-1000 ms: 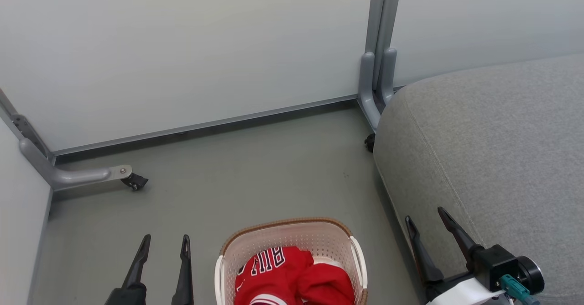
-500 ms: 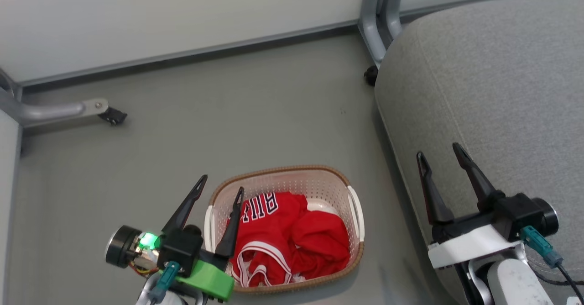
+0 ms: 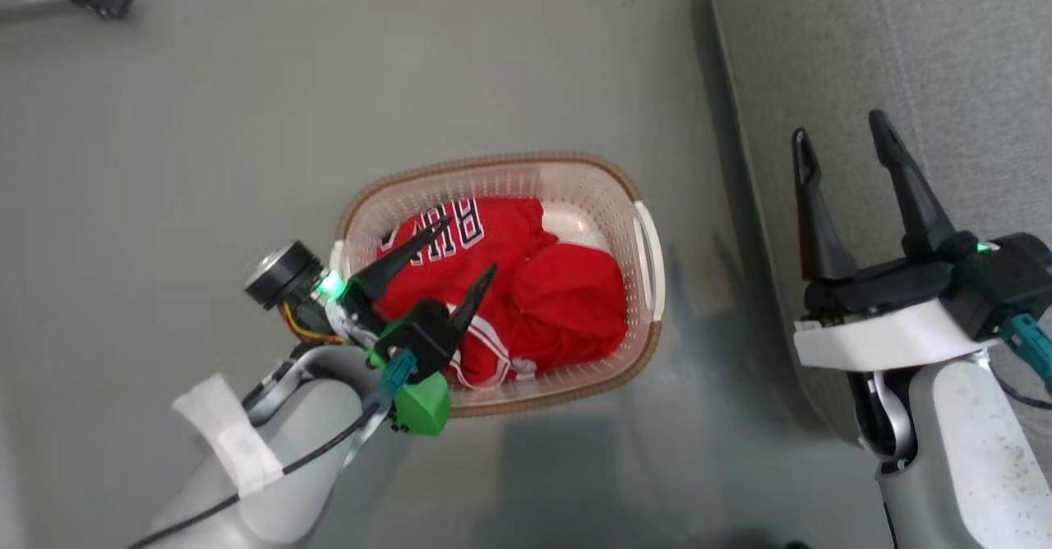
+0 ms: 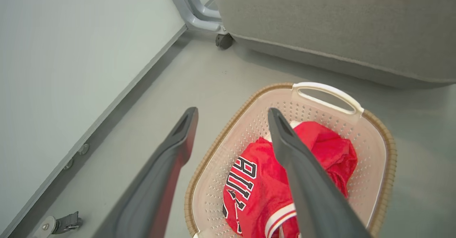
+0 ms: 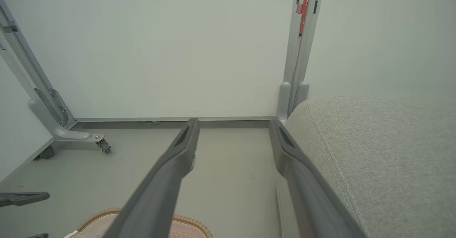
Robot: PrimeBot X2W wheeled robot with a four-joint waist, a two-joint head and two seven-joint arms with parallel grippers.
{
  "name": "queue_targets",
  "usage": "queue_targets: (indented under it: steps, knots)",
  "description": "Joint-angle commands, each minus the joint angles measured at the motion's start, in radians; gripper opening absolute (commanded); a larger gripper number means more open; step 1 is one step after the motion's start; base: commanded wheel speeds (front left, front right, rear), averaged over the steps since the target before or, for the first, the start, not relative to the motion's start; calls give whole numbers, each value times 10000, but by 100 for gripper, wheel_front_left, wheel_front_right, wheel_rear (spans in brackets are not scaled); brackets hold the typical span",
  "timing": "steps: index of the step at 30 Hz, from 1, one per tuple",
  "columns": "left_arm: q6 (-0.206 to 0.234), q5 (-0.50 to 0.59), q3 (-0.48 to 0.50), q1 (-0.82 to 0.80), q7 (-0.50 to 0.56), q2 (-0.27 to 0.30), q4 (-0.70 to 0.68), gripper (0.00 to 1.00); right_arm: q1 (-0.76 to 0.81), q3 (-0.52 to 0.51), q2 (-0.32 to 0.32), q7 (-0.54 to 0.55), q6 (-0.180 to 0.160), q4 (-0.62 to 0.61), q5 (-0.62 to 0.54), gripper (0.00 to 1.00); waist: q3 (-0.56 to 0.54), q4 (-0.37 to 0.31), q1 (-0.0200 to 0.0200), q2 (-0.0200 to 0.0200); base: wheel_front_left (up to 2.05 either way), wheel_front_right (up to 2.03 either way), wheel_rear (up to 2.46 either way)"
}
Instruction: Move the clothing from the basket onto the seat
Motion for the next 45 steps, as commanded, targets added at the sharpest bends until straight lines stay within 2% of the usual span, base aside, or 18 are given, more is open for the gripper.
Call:
queue_targets:
  steps: [1,7,11,18,22,30,39,41,42,43,45]
  knots:
    - [-20,139,-234,-476,-7,170,296,100,-274,-39,-36,-48,-3,-117,43,100,1988,-148,-1,0,0,0,0]
    - [-20,256,-2118,-2226,-8,368,2498,100,-695,-206,-35,-48,-3,-475,198,100,3097,-317,-1,0,0,0,0]
    - [-19,152,-3370,-3455,-8,217,4108,100,-957,-275,-32,-48,-3,-680,334,100,3820,-410,-1,0,0,0,0]
    - [-20,425,-4505,-4756,-8,-93,5625,100,-1231,-240,-33,-48,-3,-863,481,100,4638,-552,-1,0,0,0,0]
    - [108,628,-4779,-5263,-6,-285,6275,100,-1333,-222,-33,-48,-3,-925,571,100,4965,-619,-1,0,0,0,0]
    - [836,582,-4815,-5889,47,-702,7377,100,-1410,-48,-33,-48,-3,-926,698,100,5413,-667,-1,0,0,0,0]
    - [1655,531,-4848,-6517,368,-1008,7963,100,-1451,97,-42,-25,-5,-759,864,100,5816,-663,-1,0,0,0,0]
    - [1597,419,-4796,-6569,448,-1035,8023,100,-1468,129,-44,-25,-6,-751,909,100,5864,-692,-1,0,0,0,0]
    - [1583,400,-4765,-6587,458,-1058,8042,22,-1474,143,-44,-25,-6,-749,923,100,5880,-707,-1,0,0,0,0]
    - [1586,364,-4743,-6619,457,-1090,8062,0,-1480,156,-44,-25,-8,-734,950,100,5892,-730,-1,0,0,0,0]
    - [1585,265,-4743,-6654,457,-1127,8098,0,-1484,129,-50,-25,-11,-690,994,100,5885,-760,-1,0,0,0,0]
